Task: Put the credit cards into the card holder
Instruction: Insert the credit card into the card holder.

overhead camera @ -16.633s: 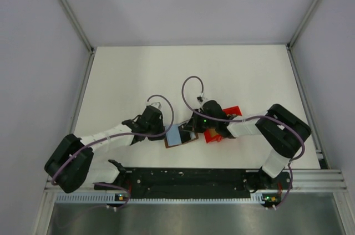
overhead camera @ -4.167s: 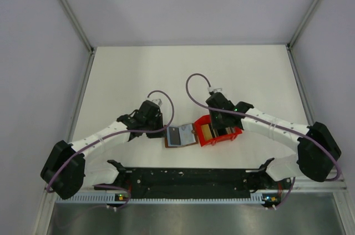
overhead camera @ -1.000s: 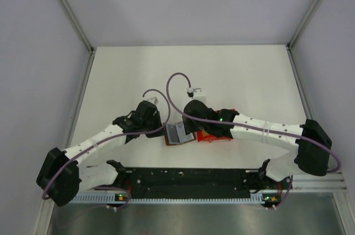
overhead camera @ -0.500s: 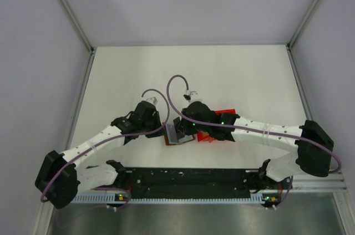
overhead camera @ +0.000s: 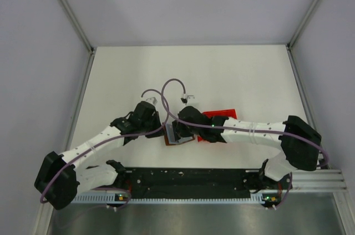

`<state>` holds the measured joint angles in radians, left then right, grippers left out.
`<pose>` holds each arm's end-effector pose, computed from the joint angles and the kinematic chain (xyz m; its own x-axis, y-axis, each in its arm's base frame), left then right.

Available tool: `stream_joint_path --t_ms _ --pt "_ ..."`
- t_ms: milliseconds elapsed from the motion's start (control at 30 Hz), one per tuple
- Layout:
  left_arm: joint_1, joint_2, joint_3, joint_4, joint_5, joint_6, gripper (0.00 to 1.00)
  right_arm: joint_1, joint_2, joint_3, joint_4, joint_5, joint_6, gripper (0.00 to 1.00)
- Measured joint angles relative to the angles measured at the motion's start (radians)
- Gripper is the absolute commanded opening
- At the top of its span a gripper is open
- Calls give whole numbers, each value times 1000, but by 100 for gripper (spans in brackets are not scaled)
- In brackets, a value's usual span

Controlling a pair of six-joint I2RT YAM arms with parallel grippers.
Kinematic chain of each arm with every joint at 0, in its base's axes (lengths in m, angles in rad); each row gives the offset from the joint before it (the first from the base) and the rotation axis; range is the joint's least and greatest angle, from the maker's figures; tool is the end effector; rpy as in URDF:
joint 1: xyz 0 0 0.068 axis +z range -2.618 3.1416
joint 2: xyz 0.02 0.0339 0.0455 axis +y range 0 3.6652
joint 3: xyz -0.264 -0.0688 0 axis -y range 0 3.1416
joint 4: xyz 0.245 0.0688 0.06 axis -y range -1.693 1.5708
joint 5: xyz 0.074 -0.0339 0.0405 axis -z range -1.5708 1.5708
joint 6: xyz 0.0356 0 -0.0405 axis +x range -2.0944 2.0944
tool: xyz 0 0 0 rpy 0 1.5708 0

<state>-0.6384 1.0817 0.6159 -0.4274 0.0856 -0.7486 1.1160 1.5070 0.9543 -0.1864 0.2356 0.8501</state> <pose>0.1672 -0.1278 0.2048 -0.8918 -0.1827 -0.4140 0.0407 0.8788 -0.4755 0.1496 0.2869 0.2262 -0.7947 0.0380 -0.6059 -0.3041 0.8388 0.4515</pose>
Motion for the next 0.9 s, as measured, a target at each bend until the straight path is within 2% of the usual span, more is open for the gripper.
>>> stream_joint_path --t_ms 367,900 --pt "0 0 -3 0 0 0 0 27 21 0 90 84 11 0" --pt "0 0 -5 1 3 0 0 36 84 18 97 81 6 0"
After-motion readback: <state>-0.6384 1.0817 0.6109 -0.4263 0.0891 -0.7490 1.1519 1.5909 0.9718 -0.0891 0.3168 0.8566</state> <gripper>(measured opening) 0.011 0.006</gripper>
